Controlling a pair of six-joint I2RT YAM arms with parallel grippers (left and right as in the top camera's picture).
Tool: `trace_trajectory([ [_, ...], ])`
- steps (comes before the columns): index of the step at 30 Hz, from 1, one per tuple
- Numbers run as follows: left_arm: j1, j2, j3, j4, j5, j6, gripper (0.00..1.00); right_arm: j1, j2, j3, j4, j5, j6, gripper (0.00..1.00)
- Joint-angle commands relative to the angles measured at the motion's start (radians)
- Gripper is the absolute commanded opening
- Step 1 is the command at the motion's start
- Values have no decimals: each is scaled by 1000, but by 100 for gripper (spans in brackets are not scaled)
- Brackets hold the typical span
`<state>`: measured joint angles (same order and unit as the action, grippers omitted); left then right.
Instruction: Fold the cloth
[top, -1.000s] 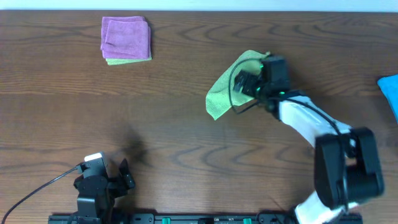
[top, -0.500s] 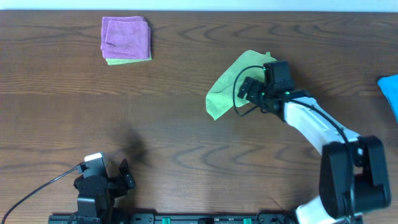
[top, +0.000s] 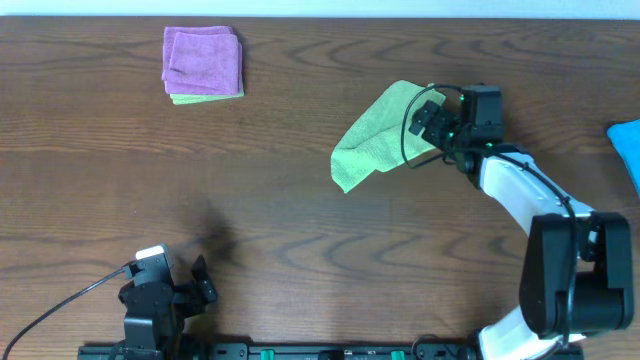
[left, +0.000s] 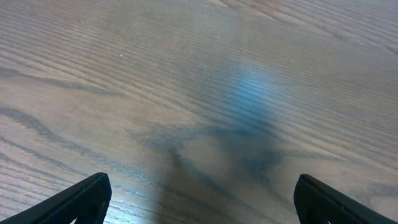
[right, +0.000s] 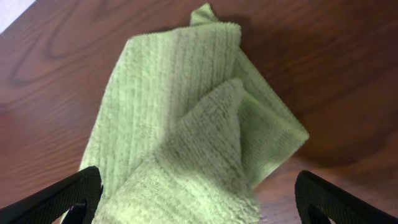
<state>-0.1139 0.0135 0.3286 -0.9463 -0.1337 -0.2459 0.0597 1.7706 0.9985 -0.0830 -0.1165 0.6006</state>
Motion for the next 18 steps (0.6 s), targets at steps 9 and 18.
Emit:
trace_trajectory([
  [9, 4, -7, -15, -52, 0, 22, 95, -10, 103, 2, 69, -149, 4, 83],
  [18, 4, -7, -15, -52, 0, 22, 95, -19, 106, 2, 87, -143, -14, 6],
])
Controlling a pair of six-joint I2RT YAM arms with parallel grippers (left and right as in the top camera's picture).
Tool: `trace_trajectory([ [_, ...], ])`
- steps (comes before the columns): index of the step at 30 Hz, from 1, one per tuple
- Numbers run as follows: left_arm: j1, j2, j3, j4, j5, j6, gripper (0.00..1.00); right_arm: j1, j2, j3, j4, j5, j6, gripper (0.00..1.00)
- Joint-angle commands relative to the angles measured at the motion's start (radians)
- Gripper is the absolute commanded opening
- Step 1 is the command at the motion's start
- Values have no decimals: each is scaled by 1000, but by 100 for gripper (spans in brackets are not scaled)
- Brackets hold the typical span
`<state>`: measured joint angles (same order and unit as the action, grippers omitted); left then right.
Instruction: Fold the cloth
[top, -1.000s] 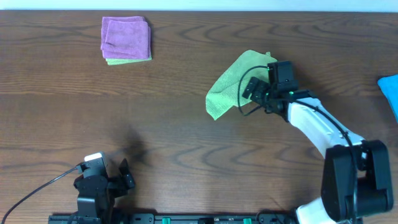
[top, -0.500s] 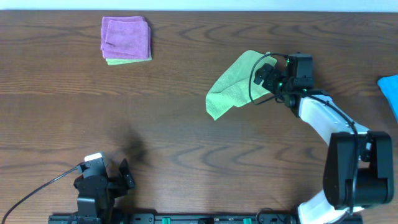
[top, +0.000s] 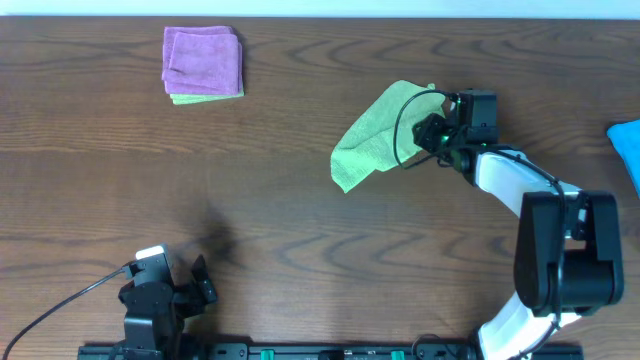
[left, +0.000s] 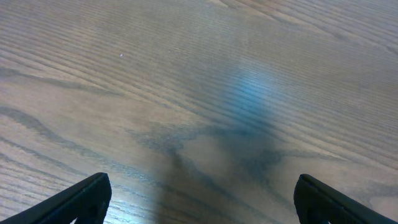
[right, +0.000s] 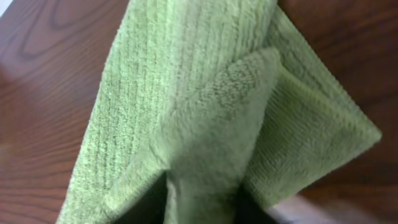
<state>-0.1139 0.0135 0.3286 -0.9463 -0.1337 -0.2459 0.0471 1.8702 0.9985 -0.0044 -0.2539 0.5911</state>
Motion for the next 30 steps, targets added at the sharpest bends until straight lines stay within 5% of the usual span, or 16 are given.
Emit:
trace_trajectory([
  [1, 4, -7, -15, -52, 0, 22, 95, -7, 6, 2, 18, -8, -5, 4],
  [15, 4, -7, -15, -52, 0, 22, 95, 79, 13, 179, 231, -131, -130, 4],
  [16, 4, -7, -15, -52, 0, 22, 95, 88, 18, 183, 262, -130, -145, 17],
  [17, 4, -7, -15, -52, 0, 22, 95, 97, 27, 185, 283, -128, -149, 63],
  [18, 4, -7, -15, -52, 0, 22, 95, 104, 34, 185, 289, -128, -161, 99],
  [30, 4, -7, -15, -52, 0, 22, 95, 167, 194, 185, 45, -76, -175, 99],
])
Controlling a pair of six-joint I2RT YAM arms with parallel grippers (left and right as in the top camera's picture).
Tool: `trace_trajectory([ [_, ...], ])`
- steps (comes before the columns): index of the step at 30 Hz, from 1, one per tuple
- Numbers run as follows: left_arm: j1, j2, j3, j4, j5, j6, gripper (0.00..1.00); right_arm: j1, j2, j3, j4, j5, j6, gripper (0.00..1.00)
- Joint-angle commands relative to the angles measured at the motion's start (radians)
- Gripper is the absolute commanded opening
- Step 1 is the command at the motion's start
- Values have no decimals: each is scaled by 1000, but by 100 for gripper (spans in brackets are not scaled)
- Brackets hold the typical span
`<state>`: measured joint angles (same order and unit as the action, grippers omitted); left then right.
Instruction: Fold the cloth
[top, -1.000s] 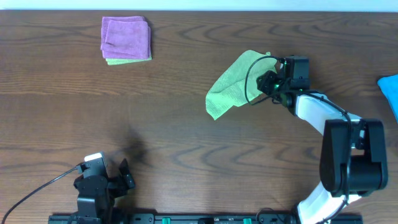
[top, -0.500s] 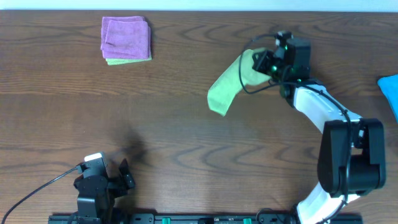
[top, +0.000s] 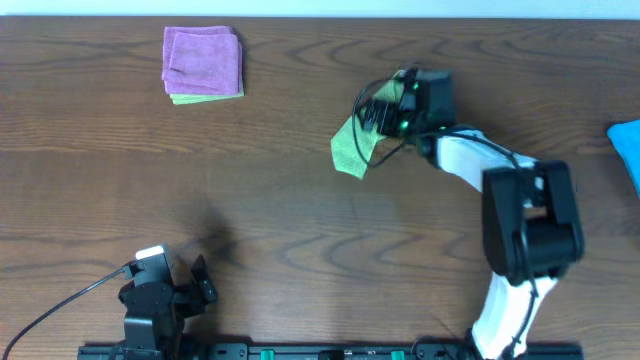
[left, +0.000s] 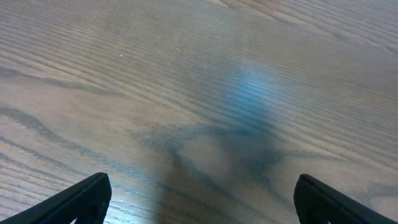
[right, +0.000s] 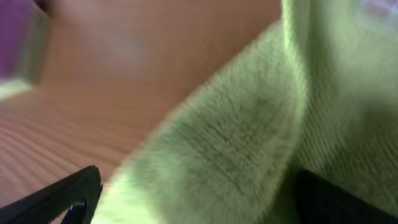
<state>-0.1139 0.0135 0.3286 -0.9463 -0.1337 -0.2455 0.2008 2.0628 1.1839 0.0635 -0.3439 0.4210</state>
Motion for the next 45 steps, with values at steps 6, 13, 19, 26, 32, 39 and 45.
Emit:
trace_trajectory([
  [6, 4, -7, -15, -52, 0, 21, 95, -14, -76, 70, -84, 69, 40, 99],
  [13, 4, -7, -15, -52, 0, 21, 95, -77, -116, 145, -229, 246, 61, 99],
  [19, 4, -7, -15, -52, 0, 21, 95, -118, -114, 156, -277, 175, 174, 99],
  [26, 4, -7, -15, -52, 0, 21, 95, -119, -116, 158, -361, -119, 259, 99],
  [32, 4, -7, -15, -52, 0, 21, 95, -115, -148, 158, -730, -110, -27, 99],
  [39, 4, -7, -15, -52, 0, 21, 95, -114, -320, 158, -959, 9, -246, 99],
  [45, 4, -7, -15, -52, 0, 21, 95, -114, -532, 158, -1058, 34, -318, 99],
])
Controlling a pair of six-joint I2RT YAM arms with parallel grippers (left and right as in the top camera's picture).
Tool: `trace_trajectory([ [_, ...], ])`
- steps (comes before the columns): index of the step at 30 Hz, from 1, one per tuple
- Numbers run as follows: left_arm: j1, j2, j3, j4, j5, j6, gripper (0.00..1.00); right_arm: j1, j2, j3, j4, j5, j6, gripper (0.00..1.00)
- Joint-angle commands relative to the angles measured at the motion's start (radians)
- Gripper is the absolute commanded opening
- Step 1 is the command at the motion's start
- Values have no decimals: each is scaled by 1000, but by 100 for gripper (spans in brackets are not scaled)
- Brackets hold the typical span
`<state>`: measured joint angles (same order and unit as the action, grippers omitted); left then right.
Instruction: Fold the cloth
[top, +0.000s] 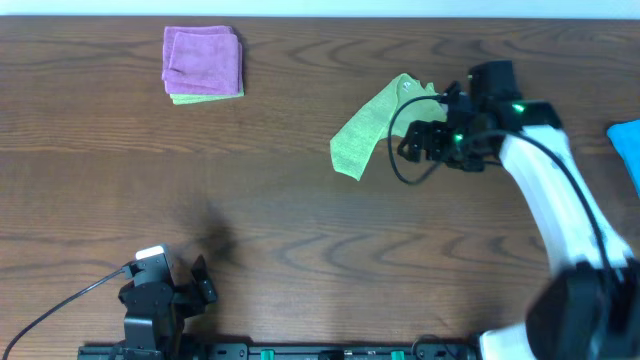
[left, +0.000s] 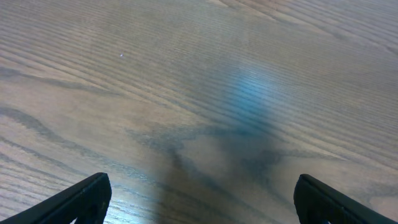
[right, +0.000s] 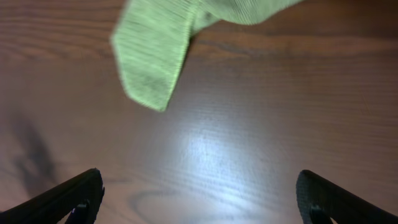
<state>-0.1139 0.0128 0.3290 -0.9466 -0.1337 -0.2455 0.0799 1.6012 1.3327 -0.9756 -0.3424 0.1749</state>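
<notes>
A light green cloth (top: 368, 124) lies on the dark wooden table in a narrow slanted strip, its lower end pointing to the front left. In the right wrist view the green cloth (right: 163, 43) shows at the top. My right gripper (top: 418, 143) hovers open just right of the cloth, with bare wood between its fingers (right: 74, 200). My left gripper (top: 200, 282) rests open at the front left edge, far from the cloth, only wood under its fingers (left: 81, 200).
A folded purple cloth (top: 203, 62) lies on a green one at the back left. A blue cloth (top: 627, 148) pokes in at the right edge. The table's front edge holds the arm mounts (top: 300, 350).
My right gripper was at the cloth's top, close over it; now it stands open to the right of it, raised. The cloth lies as a narrow strip. The left arm has not moved.
The green cloth lay loosely bunched with my right gripper open at its right corner. Then the gripper was down on that corner. Later it was further left over the cloth, which had narrowed. Now the gripper is off it and open.
</notes>
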Motion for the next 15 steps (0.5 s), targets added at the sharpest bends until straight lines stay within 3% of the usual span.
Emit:
trace_trajectory([
  [1, 4, -6, -15, -52, 0, 21, 95, 6, -100, 9, -28, 32, -72, 99],
  [15, 4, -6, -15, 11, 3, 15, 95, 13, -185, 9, -111, -84, -79, 99],
])
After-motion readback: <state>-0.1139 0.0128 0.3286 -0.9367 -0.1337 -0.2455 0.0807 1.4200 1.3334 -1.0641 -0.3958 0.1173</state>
